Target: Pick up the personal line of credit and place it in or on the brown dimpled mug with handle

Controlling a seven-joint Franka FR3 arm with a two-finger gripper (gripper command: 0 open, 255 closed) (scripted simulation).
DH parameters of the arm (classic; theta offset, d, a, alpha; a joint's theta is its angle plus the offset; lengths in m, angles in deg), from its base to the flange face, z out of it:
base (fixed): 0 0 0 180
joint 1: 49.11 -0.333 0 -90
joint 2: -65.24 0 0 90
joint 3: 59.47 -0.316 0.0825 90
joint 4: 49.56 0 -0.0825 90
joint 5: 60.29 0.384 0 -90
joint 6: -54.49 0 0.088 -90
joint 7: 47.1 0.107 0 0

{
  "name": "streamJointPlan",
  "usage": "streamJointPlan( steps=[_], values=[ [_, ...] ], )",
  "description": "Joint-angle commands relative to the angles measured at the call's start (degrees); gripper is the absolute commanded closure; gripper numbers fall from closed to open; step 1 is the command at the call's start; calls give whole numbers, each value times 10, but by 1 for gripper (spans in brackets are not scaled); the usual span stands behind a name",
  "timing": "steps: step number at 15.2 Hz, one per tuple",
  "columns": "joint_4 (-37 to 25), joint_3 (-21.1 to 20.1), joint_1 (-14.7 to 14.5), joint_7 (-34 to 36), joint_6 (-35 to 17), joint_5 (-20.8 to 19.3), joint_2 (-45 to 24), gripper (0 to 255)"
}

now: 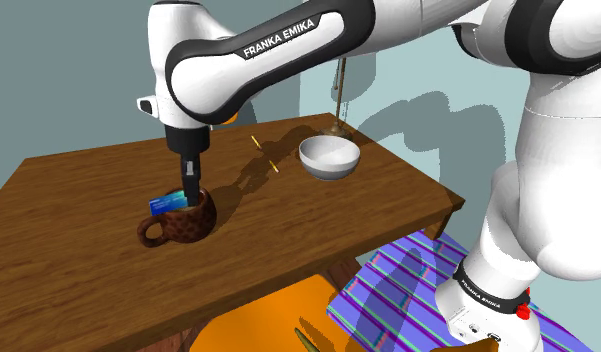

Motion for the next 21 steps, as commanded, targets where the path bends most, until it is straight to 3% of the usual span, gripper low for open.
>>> streamJointPlan(
  steps=[1,4,5,10,14,21],
  values=[
    [1,0,0,0,-1,0,0,255],
    [1,0,0,0,-1,0,0,255],
    [1,0,0,0,-1,0,0,0],
    [1,0,0,0,-1,0,0,0],
    [-35,0,3,-3,62,4,27,0],
    [-35,0,3,-3,62,4,27,0]
  ],
)
